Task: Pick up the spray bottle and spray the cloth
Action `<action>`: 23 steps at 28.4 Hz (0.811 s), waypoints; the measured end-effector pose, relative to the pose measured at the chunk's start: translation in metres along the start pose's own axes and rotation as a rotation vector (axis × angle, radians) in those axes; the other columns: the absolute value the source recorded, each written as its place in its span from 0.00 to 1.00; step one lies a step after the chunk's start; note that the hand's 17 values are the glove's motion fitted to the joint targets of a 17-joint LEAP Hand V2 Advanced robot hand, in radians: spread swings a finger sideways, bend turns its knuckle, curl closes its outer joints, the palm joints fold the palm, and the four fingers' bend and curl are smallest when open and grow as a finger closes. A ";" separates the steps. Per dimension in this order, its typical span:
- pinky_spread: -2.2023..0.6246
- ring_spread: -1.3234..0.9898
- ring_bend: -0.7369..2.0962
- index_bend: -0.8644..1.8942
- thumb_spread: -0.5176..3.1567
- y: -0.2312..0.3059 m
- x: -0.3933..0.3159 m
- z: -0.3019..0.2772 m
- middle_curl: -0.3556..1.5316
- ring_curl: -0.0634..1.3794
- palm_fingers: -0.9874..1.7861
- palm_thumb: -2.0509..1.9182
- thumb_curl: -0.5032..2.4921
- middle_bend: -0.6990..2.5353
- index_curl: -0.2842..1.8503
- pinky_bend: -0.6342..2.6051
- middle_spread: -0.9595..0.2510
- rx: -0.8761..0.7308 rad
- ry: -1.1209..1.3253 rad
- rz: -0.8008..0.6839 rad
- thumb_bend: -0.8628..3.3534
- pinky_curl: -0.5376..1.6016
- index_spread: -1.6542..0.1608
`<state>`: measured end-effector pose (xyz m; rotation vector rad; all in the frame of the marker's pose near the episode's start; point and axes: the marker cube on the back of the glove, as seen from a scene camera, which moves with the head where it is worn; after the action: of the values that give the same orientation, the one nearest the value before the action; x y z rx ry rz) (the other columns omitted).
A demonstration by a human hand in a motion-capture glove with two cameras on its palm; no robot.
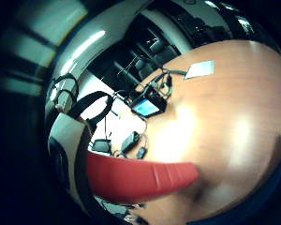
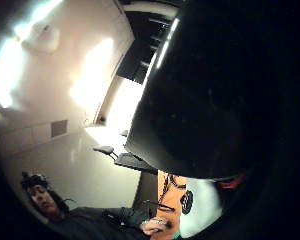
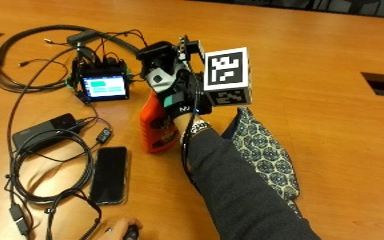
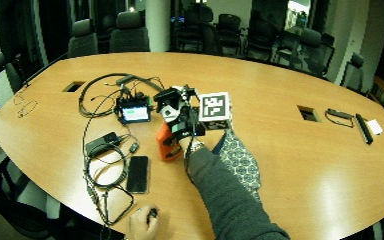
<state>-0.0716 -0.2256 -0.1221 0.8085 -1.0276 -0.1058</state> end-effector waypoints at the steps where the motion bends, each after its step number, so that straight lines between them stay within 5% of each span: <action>1: 0.67 0.49 0.50 0.40 0.29 -0.005 -0.006 0.000 0.46 0.36 0.85 0.75 0.42 0.39 0.40 0.35 0.62 0.008 0.006 -0.012 0.20 0.45 0.77; 23: 0.67 0.48 0.50 0.40 0.30 0.003 0.022 0.020 0.46 0.36 0.85 0.75 0.41 0.39 0.40 0.35 0.61 -0.015 0.040 0.051 0.20 0.45 0.77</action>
<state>-0.0764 -0.2443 -0.0986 0.7678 -1.0076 -0.0535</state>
